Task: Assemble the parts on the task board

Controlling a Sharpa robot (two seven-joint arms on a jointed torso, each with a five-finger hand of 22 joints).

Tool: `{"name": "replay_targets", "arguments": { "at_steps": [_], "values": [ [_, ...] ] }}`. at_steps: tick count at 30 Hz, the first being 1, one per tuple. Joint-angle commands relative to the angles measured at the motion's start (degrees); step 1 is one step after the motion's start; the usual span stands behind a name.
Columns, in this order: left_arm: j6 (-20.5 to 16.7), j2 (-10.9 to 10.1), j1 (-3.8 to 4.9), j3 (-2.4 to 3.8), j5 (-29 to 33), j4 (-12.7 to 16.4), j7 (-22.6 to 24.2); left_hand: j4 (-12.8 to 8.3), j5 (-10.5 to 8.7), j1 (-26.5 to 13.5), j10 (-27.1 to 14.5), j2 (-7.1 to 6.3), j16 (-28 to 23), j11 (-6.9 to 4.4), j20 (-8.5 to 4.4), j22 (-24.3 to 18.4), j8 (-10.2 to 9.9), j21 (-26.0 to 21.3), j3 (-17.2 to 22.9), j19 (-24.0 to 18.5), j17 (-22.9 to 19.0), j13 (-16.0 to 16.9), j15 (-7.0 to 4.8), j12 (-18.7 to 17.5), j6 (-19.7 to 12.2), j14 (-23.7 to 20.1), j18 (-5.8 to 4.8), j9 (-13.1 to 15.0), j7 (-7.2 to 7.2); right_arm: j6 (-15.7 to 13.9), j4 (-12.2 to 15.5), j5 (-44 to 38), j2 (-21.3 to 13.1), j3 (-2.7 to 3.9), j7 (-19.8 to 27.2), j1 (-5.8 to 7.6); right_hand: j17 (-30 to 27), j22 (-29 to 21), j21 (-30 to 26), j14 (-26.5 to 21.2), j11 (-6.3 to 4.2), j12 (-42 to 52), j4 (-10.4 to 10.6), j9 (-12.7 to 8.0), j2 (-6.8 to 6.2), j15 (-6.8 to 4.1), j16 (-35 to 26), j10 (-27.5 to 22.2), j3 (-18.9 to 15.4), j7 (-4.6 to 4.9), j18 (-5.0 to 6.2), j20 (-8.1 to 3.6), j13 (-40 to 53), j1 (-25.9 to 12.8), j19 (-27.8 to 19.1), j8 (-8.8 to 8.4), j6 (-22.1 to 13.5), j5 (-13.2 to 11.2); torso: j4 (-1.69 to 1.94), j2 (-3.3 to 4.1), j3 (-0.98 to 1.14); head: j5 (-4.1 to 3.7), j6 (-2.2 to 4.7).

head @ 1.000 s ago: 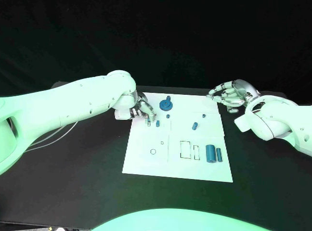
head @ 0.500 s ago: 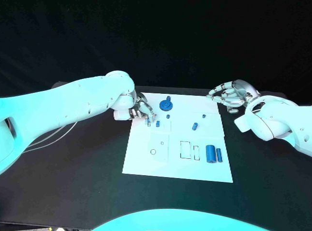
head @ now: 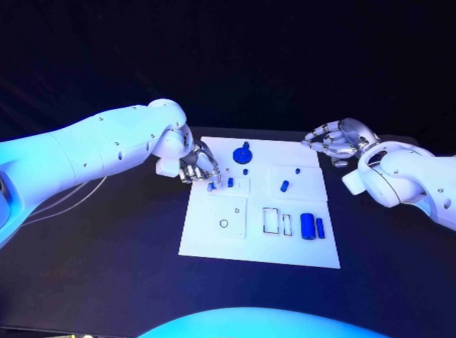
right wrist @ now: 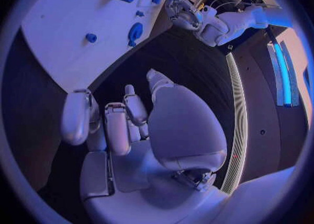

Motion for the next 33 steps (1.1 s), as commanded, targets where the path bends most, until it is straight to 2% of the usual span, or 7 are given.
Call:
{"name": "replay_targets", "arguments": {
  "at_steps": [1,7,15,23,33],
  "values": [
    [1.5,0.3,0.13,0.09,0.2,-0.6,-0.5,-0.4,3.89,2.7,1.4,3.37,0.8,-0.79,0.07,4.8,1.1,-0.6,2.2,0.7,15.6,0.2,-0.37,-0.4,1.7,6.4,-1.58,2.3,-2.31,0.2,0.0,0.0,0.0,0.01,0.1,-0.05,4.2,5.0,-1.2,3.2,-0.4,-0.4,0.4,-0.3,-0.18,-0.21,-0.4,-0.5,2.8,-0.12,1.09,-0.46,-0.1,-2.5,-0.4,1.43,-0.6,1.3,0.04,0.08,-0.01,0.01,0.04],
    [2.8,1.0,0.22,0.12,-0.9,-1.8,-0.9,-0.5,3.88,2.8,1.5,3.34,0.9,-0.78,0.08,4.9,1.0,-0.5,2.1,0.8,15.7,0.6,-0.36,-0.3,1.7,6.5,-1.6,2.3,-2.31,0.2,0.0,0.0,0.0,0.01,0.1,-0.07,4.2,5.0,-1.2,3.2,-0.4,-0.4,0.4,-0.3,-0.18,-0.21,-0.4,-0.5,2.8,-0.12,1.09,-0.46,-0.1,-2.5,-0.4,1.43,-0.6,1.3,0.03,0.07,0.0,0.12,0.01],
    [2.4,2.1,0.28,0.05,-4.2,-3.2,-1.0,-0.6,3.85,3.0,1.6,3.24,0.9,-0.78,0.09,4.9,1.0,-0.5,2.0,0.8,15.8,0.7,-0.34,-0.2,1.8,6.5,-1.6,2.4,-2.31,0.2,-0.1,0.0,0.1,0.01,0.1,-0.1,4.2,5.0,-1.2,3.2,-0.4,-0.4,0.4,-0.3,-0.18,-0.21,-0.4,-0.5,2.8,-0.12,1.09,-0.46,-0.1,-2.5,-0.4,1.43,-0.6,1.3,-0.1,0.13,-0.03,0.22,-0.13],
    [2.1,3.3,0.25,-0.66,-6.2,-4.6,-1.3,-0.6,3.85,3.1,1.6,3.24,0.9,-0.78,0.09,4.9,1.0,-0.5,2.0,0.8,15.8,0.7,-0.34,-0.2,1.8,6.5,-1.6,2.4,-2.3,0.3,-0.1,0.0,0.2,0.01,0.1,-0.13,4.2,5.0,-1.2,3.2,-0.4,-0.4,0.4,-0.3,-0.18,-0.21,-0.4,-0.5,2.8,-0.12,1.09,-0.46,-0.1,-2.5,-0.4,1.43,-0.6,1.3,-0.07,0.13,-0.03,0.2,-0.23],
    [2.1,3.9,0.25,-0.84,-6.4,-5.4,-1.3,-0.7,3.84,3.2,1.7,3.26,1.0,-0.77,0.1,5.0,0.9,-0.4,1.9,0.9,15.9,0.9,-0.34,-0.1,1.8,6.5,-1.64,2.4,-2.29,0.2,-0.1,0.0,0.2,0.01,0.1,-0.14,4.2,5.0,-1.2,3.2,-0.4,-0.4,0.4,-0.3,-0.18,-0.21,-0.4,-0.5,2.8,-0.12,1.09,-0.46,-0.1,-2.5,-0.4,1.43,-0.6,1.3,-0.06,0.15,-0.01,0.23,-0.25]
  ]
}}
